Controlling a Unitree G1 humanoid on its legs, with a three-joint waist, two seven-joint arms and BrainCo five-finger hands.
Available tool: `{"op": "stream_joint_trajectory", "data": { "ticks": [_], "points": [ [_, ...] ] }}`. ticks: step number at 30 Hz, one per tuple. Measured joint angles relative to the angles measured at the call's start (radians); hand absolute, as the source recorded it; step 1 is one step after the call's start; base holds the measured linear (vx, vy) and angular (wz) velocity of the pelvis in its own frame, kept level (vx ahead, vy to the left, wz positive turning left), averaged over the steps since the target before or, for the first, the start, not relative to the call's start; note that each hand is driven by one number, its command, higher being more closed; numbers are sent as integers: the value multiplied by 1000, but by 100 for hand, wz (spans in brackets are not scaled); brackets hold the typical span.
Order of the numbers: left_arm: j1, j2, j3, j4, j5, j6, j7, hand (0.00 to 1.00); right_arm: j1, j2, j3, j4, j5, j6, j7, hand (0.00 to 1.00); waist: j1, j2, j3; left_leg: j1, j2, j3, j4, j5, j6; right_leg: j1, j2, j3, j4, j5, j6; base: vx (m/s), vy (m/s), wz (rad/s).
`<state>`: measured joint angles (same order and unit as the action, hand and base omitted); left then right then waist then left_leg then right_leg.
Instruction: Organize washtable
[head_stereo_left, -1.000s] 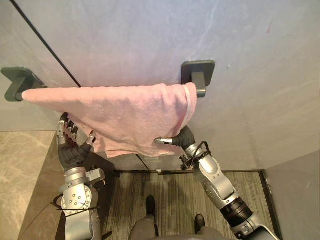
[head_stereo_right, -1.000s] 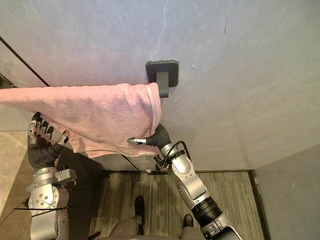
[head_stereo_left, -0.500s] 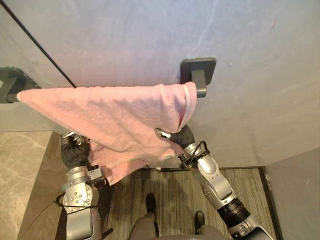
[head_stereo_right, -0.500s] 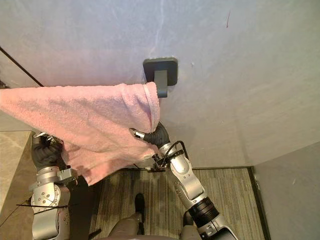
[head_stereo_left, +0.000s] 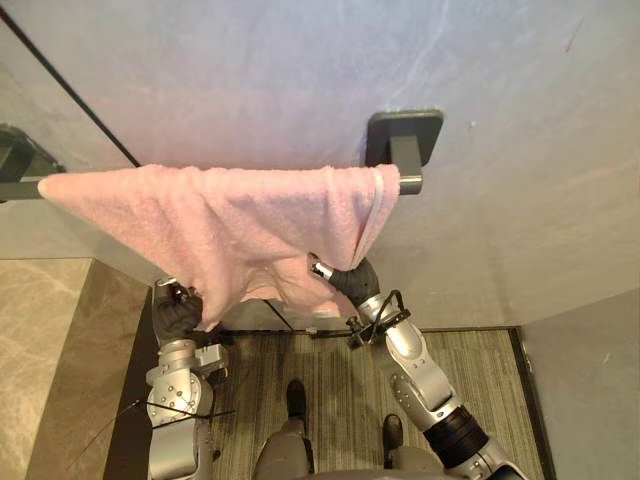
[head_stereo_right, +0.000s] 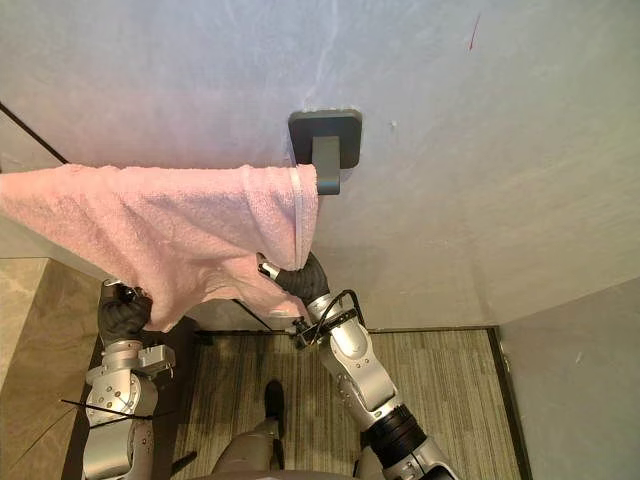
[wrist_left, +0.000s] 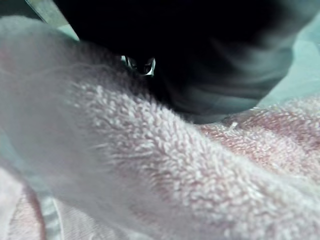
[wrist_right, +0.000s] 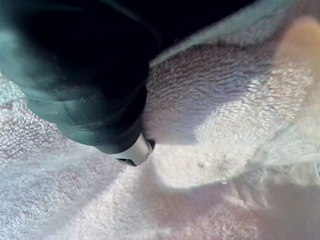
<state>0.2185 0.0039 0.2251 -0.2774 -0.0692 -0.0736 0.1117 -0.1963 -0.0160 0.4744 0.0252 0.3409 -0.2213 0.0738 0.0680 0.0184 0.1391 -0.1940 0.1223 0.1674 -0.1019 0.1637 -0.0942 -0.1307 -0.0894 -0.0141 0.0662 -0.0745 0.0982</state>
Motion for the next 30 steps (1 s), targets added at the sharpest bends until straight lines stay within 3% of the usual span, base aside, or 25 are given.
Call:
{"op": "stream_joint_trajectory", "data": {
  "ticks": [3, 5, 23, 24, 26, 27, 30],
  "points": [
    [0, -1, -2, 15, 0, 0, 1, 100, -1, 5, 14, 22, -1, -9, 13, 100, -1, -3, 1, 1, 1, 0, 0, 0, 0, 1, -1, 0, 0, 0, 0, 1, -12, -2],
    [0, -1, -2, 15, 1, 0, 1, 100, -2, 10, 15, 27, -30, -17, 14, 100, -1, -21, 13, 2, 1, 0, 0, 0, 0, 1, -1, 0, 1, 0, 0, 0, 0, 0],
    [-9, -21, 18, 20, 7, 3, 14, 100, 2, 9, 6, 36, -32, -16, 20, 100, -4, -21, 13, 17, 2, 7, 1, 0, 0, 8, 0, 10, 3, 0, 0, 0, 0, -1],
    [-19, -23, 51, 17, 14, 12, 13, 100, 4, 8, -1, 30, -34, -10, 21, 100, -5, -24, 12, 25, 2, 15, 4, -1, -1, 11, 0, 16, 3, 0, 0, 20, -3, -18],
    [-84, -20, 301, -9, 41, 25, 18, 100, 64, -15, -60, -61, -39, 35, 33, 100, 0, -30, 16, 64, 4, 42, 0, -13, -7, 40, 1, 34, -2, -1, 0, 29, -6, -36],
    [-133, 43, 458, -30, 114, 6, 122, 100, 118, -55, -54, -123, -33, 31, 77, 100, 4, -41, 10, 89, 9, 65, 0, -25, -10, 50, 2, 66, -4, -1, 0, 25, -8, -47],
    [-181, 183, 594, 12, 131, -12, 266, 100, 195, -72, -123, -163, -17, -8, 84, 100, -1, -42, 7, 98, 10, 80, 4, -28, -8, 57, 2, 76, -19, 7, 1, 31, -14, -23]
  ]
}}
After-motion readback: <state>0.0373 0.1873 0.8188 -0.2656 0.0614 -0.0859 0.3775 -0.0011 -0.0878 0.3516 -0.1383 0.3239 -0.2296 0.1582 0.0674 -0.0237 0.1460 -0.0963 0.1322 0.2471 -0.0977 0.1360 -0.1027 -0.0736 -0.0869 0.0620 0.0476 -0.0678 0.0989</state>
